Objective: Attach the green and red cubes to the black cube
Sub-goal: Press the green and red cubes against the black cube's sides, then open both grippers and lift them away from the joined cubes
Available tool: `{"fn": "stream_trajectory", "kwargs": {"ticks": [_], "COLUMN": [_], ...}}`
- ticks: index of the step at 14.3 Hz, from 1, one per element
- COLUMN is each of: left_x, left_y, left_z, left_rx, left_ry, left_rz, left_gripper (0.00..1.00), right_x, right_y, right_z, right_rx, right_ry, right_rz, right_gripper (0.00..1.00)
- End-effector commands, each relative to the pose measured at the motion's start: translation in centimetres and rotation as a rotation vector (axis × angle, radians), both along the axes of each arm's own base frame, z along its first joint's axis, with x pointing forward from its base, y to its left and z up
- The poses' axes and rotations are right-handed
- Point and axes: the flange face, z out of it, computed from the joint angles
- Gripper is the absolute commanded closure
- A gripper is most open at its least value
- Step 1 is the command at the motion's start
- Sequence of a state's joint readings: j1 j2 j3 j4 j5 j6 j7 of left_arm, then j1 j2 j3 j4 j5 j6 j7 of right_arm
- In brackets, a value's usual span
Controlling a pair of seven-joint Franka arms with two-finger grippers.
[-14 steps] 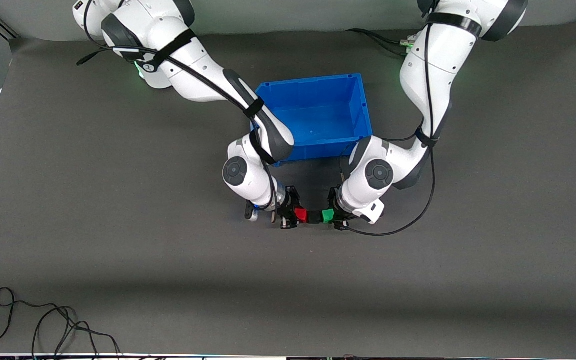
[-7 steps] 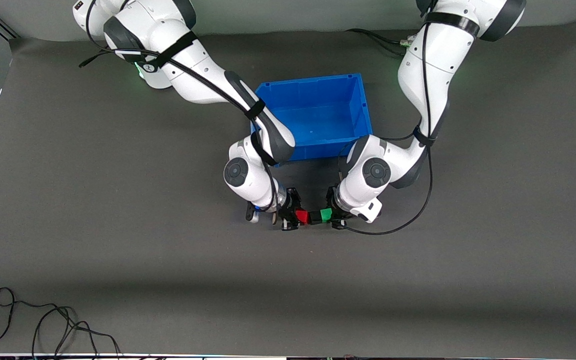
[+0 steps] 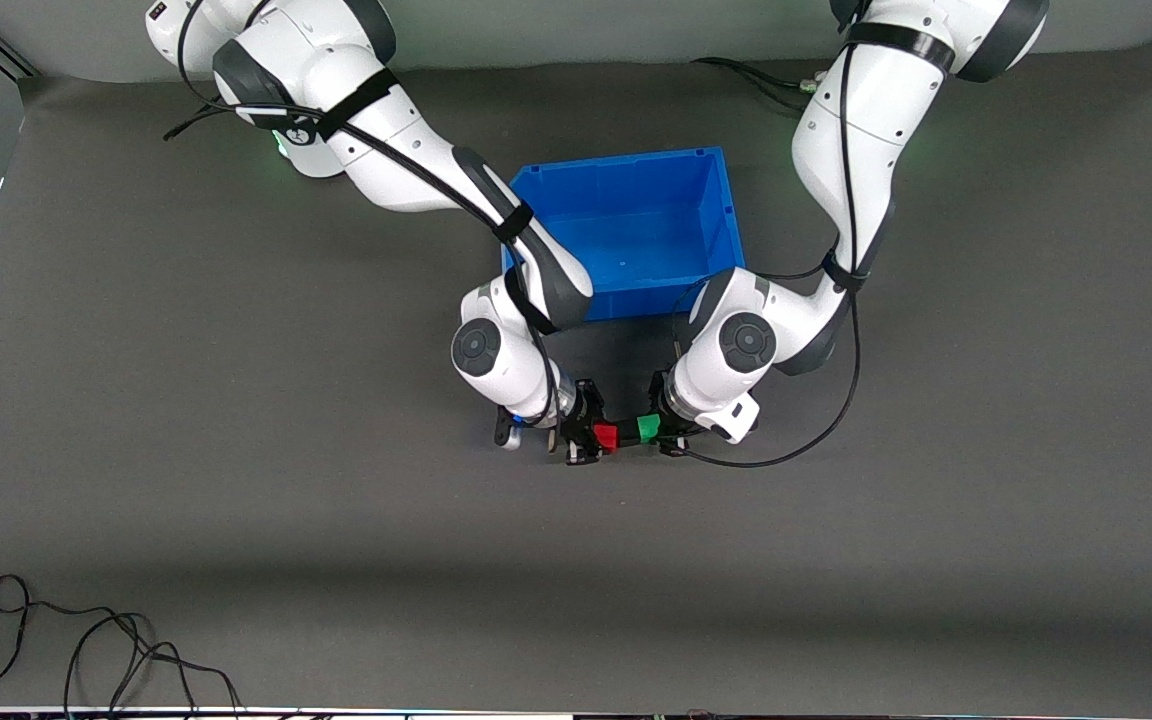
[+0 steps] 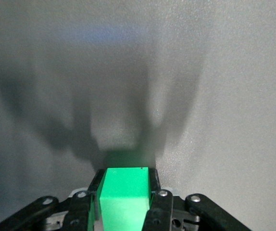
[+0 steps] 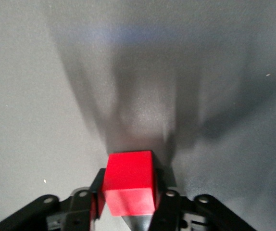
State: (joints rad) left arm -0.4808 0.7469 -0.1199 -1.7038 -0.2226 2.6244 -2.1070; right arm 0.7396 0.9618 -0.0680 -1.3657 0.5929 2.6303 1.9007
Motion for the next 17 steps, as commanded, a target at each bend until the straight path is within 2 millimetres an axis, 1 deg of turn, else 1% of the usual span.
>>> {"fn": "stream_trajectory", "kwargs": {"ticks": [1,2,4,5,6,8,9,10,11,12,13,14,15,16,17], "left_x": [-0.2,-0.2,-0.2,-0.1,-0.1,0.4,1.0,1.4,1.3,1.2,1.6,1.6,1.2,1.5,2.6], "left_y": [-0.5,-0.5,-0.5,-0.5,-0.5,-0.1,0.1,0.2,0.1,-0.1,0.5,0.8,1.4,2.8,5.0], "left_z": [-0.4,-0.3,-0.3,-0.3,-0.2,0.4,1.2,2.6,3.9,5.7,7.3,9.1,10.5,11.9,13.4], "left_rx": [0.005,0.004,0.006,0.009,0.009,0.009,0.007,0.006,0.013,0.036,0.066,0.106,0.163,0.203,0.231], "left_ry": [-0.007,-0.008,-0.011,-0.015,-0.015,-0.023,-0.03,-0.042,-0.05,-0.069,-0.085,-0.089,-0.077,-0.076,-0.09], "left_rz": [0.008,0.008,0.0,-0.009,-0.008,-0.009,-0.014,-0.024,-0.044,-0.077,-0.103,-0.141,-0.185,-0.194,-0.195], "left_gripper": [1.0,1.0,1.0,0.72,0.01,0.0,0.0,0.0,0.0,0.0,0.0,0.0,0.0,0.0,0.0], "right_x": [0.5,0.6,1.2,1.3,2.0,2.9,3.3,3.3,3.3,3.4,3.6,3.8,3.9,3.9,3.9], "right_y": [1.0,1.0,0.4,0.2,-0.8,-2.6,-3.7,-4.5,-5.5,-6.4,-7.6,-9.2,-11.2,-13.1,-14.9], "right_z": [1.0,1.4,3.0,4.1,5.5,8.8,10.5,12.2,14.2,15.9,17.9,19.5,21.0,22.0,23.3], "right_rx": [-0.005,-0.009,-0.004,-0.008,-0.026,-0.06,-0.106,-0.157,-0.202,-0.231,-0.247,-0.265,-0.283,-0.296,-0.304], "right_ry": [-0.048,-0.053,-0.051,-0.024,-0.004,0.036,0.042,0.057,0.059,0.058,0.063,0.067,0.083,0.093,0.091], "right_rz": [0.02,0.028,0.025,0.039,0.042,0.062,0.092,0.128,0.163,0.199,0.237,0.293,0.364,0.436,0.493], "right_gripper": [0.0,0.0,0.0,0.0,0.0,0.0,0.0,0.0,0.0,0.0,0.0,0.0,0.0,0.0,0.0]}}
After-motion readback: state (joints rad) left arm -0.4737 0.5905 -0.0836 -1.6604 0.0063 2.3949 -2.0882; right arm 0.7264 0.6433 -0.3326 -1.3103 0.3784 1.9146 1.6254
